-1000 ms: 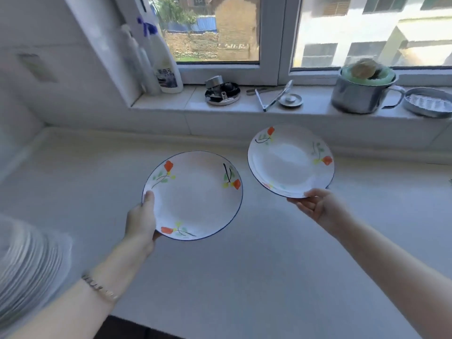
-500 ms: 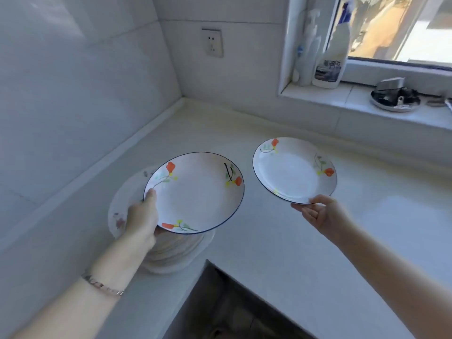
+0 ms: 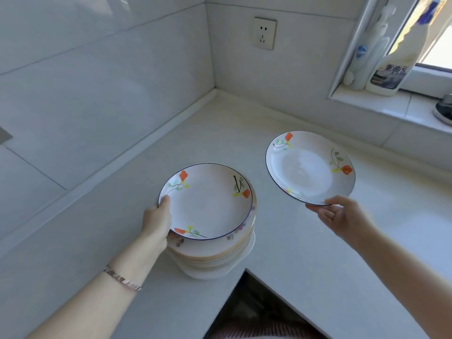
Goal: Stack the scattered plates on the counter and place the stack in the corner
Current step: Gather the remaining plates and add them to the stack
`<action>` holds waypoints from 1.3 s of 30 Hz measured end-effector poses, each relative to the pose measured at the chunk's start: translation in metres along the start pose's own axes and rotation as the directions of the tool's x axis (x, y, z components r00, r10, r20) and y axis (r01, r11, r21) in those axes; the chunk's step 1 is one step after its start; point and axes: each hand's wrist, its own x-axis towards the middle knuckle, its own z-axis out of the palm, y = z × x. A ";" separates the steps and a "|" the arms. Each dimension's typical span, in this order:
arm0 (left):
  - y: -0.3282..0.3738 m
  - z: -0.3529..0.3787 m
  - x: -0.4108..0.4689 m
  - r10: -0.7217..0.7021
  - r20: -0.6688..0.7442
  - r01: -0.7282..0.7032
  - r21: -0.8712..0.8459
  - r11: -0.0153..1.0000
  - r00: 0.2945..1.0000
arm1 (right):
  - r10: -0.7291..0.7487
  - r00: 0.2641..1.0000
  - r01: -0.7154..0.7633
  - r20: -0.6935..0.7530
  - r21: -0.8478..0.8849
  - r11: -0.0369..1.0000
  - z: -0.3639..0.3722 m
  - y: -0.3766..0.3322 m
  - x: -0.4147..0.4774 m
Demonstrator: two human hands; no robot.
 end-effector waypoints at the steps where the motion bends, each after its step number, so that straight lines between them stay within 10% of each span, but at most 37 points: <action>1: -0.002 -0.002 0.004 0.003 0.003 -0.004 0.031 1.000 1.000 | -0.012 1.000 0.012 0.007 -0.013 1.000 0.003 -0.003 0.000; 15: 0.000 -0.011 0.026 0.375 0.019 -0.237 0.804 0.545 0.927 | -0.023 0.987 0.075 0.159 -0.323 0.944 0.037 -0.013 -0.015; 31: -0.016 -0.013 0.009 0.403 0.019 -0.339 0.579 0.741 0.915 | 0.150 0.904 0.171 0.399 -0.662 0.730 0.124 0.025 -0.020; 39: -0.016 -0.012 0.004 0.356 -0.012 -0.300 0.514 0.804 0.934 | -0.057 0.914 0.406 0.402 -0.903 0.140 0.126 0.039 -0.011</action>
